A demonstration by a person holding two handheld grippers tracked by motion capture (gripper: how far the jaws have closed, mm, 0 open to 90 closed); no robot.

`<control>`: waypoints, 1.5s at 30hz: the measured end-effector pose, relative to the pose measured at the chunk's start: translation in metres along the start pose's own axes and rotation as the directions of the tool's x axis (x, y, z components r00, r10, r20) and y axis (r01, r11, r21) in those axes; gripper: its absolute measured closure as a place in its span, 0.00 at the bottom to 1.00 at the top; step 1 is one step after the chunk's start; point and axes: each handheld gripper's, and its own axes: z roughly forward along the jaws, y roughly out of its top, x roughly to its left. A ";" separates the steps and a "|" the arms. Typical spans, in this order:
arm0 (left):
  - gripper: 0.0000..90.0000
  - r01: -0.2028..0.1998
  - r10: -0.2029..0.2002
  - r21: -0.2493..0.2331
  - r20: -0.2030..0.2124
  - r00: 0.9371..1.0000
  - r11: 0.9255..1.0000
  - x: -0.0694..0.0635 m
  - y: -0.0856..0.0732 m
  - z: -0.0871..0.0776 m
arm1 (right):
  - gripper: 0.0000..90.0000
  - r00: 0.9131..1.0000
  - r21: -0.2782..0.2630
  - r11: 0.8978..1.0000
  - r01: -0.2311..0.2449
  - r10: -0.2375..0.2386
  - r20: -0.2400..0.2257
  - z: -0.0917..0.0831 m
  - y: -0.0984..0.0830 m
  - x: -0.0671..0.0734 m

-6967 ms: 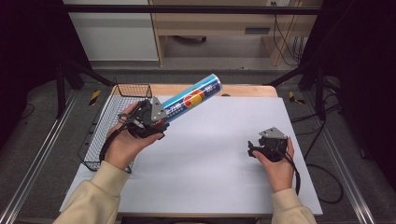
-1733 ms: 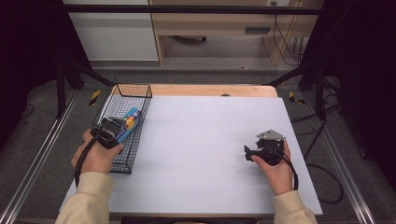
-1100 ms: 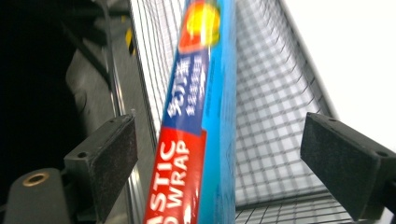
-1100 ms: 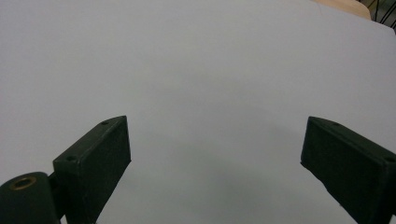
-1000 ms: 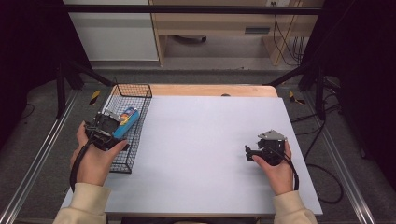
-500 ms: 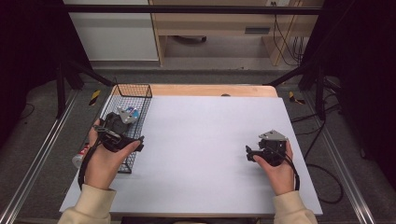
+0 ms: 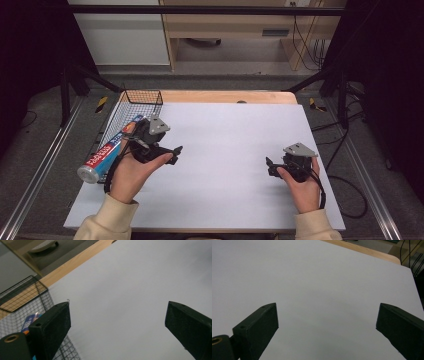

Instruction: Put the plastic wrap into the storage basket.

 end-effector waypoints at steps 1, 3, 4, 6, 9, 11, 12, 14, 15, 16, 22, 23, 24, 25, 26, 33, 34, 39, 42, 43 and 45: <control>0.07 -0.010 0.010 -0.008 0.004 1.000 1.000 -0.002 0.002 0.001 | 0.05 1.000 -0.005 1.000 -0.004 0.004 -0.004 -0.001 -0.001 0.000; 0.07 -0.022 0.023 -0.032 0.025 0.999 0.999 -0.006 0.005 0.003 | 0.05 1.000 -0.004 1.000 -0.003 0.003 0.001 -0.003 -0.003 -0.001; 0.07 -0.025 0.027 -0.039 0.035 0.999 0.999 -0.007 0.007 0.003 | 0.05 1.000 -0.001 1.000 -0.009 0.009 0.001 -0.004 -0.004 -0.001; 0.06 -0.019 0.024 -0.060 0.072 0.997 0.998 -0.012 0.010 0.005 | 0.05 1.000 0.004 1.000 -0.016 0.016 0.003 -0.005 -0.006 -0.002; 0.05 -0.023 0.032 -0.091 0.104 0.994 0.996 -0.017 0.013 0.008 | 0.05 1.000 0.002 1.000 -0.019 0.019 -0.003 -0.008 -0.008 -0.004; 0.05 -0.028 0.041 -0.101 0.123 0.992 0.995 -0.021 0.014 0.010 | 0.05 1.000 -0.006 1.000 -0.016 0.016 0.003 -0.010 -0.009 -0.005; 0.05 -0.030 0.044 -0.107 0.129 0.991 0.994 -0.022 0.015 0.011 | 0.05 1.000 -0.003 1.000 -0.020 0.020 0.002 -0.011 -0.010 -0.005; 0.05 -0.030 0.046 -0.115 0.144 0.988 0.993 -0.028 0.015 0.017 | 0.05 1.000 -0.005 1.000 -0.022 0.022 0.002 -0.013 -0.011 -0.006; 0.05 -0.036 0.054 -0.115 0.155 0.986 0.993 -0.032 0.015 0.020 | 0.05 1.000 -0.003 1.000 -0.021 0.021 0.003 -0.014 -0.012 -0.006; 0.05 -0.039 0.058 -0.120 0.161 0.985 0.992 -0.034 0.015 0.023 | 0.05 1.000 -0.003 1.000 -0.023 0.023 0.004 -0.015 -0.013 -0.006; 0.04 -0.064 0.092 -0.150 0.186 0.978 0.987 -0.045 0.010 0.039 | 0.05 0.999 -0.002 0.999 -0.033 0.033 0.006 -0.021 -0.018 -0.009; 0.04 -0.068 0.101 -0.169 0.198 0.975 0.983 -0.047 0.006 0.046 | 0.05 0.999 -0.001 0.999 -0.032 0.032 0.005 -0.022 -0.019 -0.009; 0.04 -0.071 0.105 -0.166 0.205 0.973 0.984 -0.048 0.004 0.050 | 0.05 0.999 -0.001 0.999 -0.032 0.032 0.003 -0.023 -0.020 -0.010; 0.04 -0.079 0.113 -0.167 0.206 0.972 0.983 -0.049 0.002 0.054 | 0.05 0.999 -0.001 0.999 -0.036 0.036 0.004 -0.024 -0.021 -0.010; 0.04 -0.081 0.116 -0.168 0.207 0.972 0.982 -0.050 -0.001 0.057 | 0.05 0.999 0.001 0.999 -0.037 0.037 0.003 -0.025 -0.022 -0.010; 0.04 -0.091 0.124 -0.151 0.230 0.965 0.984 -0.051 -0.029 0.083 | 0.05 0.999 0.001 0.999 -0.038 0.038 -0.006 -0.030 -0.026 -0.012; 0.04 -0.091 0.124 -0.147 0.232 0.965 0.985 -0.050 -0.035 0.086 | 0.05 0.999 0.003 0.999 -0.038 0.038 -0.006 -0.031 -0.027 -0.012; 0.05 -0.073 0.106 -0.158 0.211 0.972 0.985 -0.035 -0.065 0.089 | 0.05 0.999 0.015 0.999 -0.042 0.042 -0.012 -0.033 -0.031 -0.012; 0.05 -0.052 0.092 -0.172 0.230 0.969 0.984 -0.026 -0.083 0.086 | 0.05 0.999 0.024 0.999 -0.036 0.036 -0.017 -0.033 -0.034 -0.010; 0.04 -0.051 0.092 -0.173 0.236 0.967 0.984 -0.023 -0.088 0.086 | 0.06 0.999 0.028 0.999 -0.032 0.033 -0.019 -0.033 -0.034 -0.010; 0.04 -0.045 0.087 -0.173 0.245 0.966 0.984 -0.019 -0.096 0.087 | 0.06 0.999 0.032 0.999 -0.033 0.033 -0.020 -0.033 -0.034 -0.008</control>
